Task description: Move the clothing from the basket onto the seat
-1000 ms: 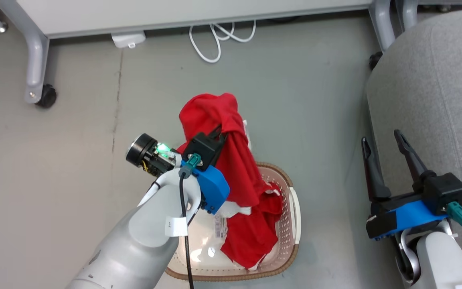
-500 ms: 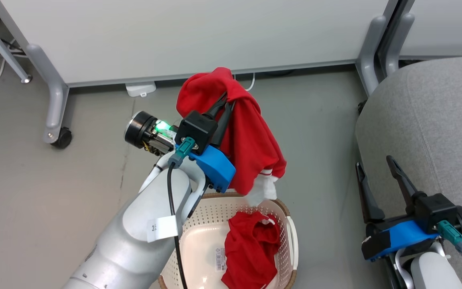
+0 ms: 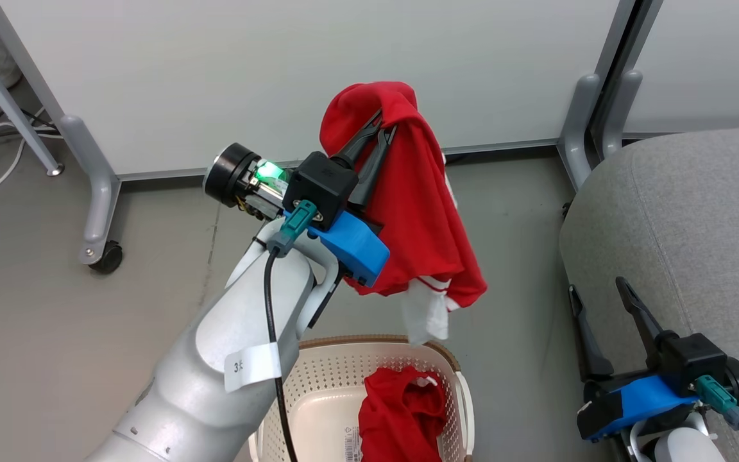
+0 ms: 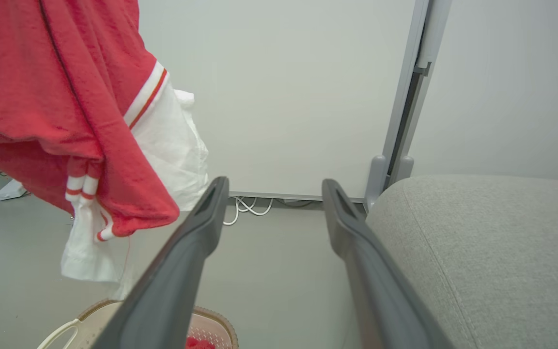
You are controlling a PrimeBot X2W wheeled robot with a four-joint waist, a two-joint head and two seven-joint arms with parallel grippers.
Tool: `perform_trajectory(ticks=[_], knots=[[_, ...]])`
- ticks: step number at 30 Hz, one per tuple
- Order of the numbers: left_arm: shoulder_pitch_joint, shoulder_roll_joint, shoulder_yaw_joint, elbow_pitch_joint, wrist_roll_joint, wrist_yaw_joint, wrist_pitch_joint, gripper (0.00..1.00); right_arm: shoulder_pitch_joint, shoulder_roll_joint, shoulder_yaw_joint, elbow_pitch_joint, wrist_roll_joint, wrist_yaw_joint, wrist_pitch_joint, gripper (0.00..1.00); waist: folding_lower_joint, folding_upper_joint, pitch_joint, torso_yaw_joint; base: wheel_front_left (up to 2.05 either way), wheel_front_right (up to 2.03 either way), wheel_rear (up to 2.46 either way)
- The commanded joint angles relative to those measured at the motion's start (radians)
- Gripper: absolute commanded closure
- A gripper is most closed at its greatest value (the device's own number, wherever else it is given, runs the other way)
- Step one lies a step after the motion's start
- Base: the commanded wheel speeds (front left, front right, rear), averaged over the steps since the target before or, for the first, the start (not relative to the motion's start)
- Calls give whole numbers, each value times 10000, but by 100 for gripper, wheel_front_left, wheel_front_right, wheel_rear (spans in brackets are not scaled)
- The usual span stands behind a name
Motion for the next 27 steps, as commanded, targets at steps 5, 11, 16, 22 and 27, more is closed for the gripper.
perform_trajectory(ticks=[5, 11, 16, 22, 27], knots=[[-129, 10, 47, -62, -12, -44, -49, 100, 211, 76, -61, 17, 45, 3, -56, 0, 2, -1, -155, -8, 0, 0, 0], [-109, 4, 34, -95, -45, -71, -49, 100, 184, 100, -34, -81, 2, 3, -56, 0, 2, -1, -215, 10, 0, 0, 0], [-99, -1, 20, -123, -63, -71, -49, 100, -45, 94, 286, -204, -11, 4, -56, 0, 2, -1, -187, 31, 0, 0, 0], [-115, -1, 34, -159, -38, -70, -49, 100, -511, -99, 1169, -425, 77, 4, -56, 0, 2, -1, -106, 50, 0, 0, 0], [-124, -9, -6, -197, -20, -35, -49, 100, -1139, -321, 2112, -479, 196, 4, -56, 0, 2, -1, -12, 69, 0, 0, 0]])
